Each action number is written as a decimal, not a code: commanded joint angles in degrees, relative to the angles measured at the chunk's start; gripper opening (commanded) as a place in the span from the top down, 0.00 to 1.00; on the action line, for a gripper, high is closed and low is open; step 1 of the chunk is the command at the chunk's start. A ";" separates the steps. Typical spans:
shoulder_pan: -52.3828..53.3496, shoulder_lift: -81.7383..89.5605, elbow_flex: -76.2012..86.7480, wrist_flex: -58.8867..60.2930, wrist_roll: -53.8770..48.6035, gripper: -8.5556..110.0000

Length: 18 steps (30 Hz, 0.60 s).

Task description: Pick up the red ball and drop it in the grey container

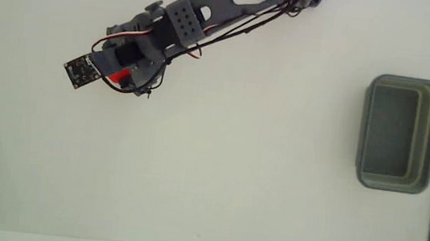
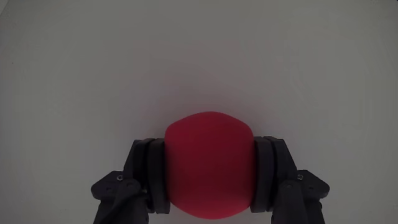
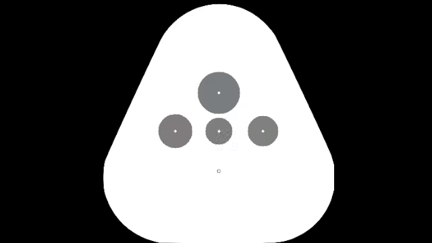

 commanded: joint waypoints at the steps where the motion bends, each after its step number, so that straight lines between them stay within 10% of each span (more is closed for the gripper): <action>1: 0.72 1.60 0.38 -0.18 0.18 0.37; 18: 0.72 1.60 0.38 -0.18 0.18 0.38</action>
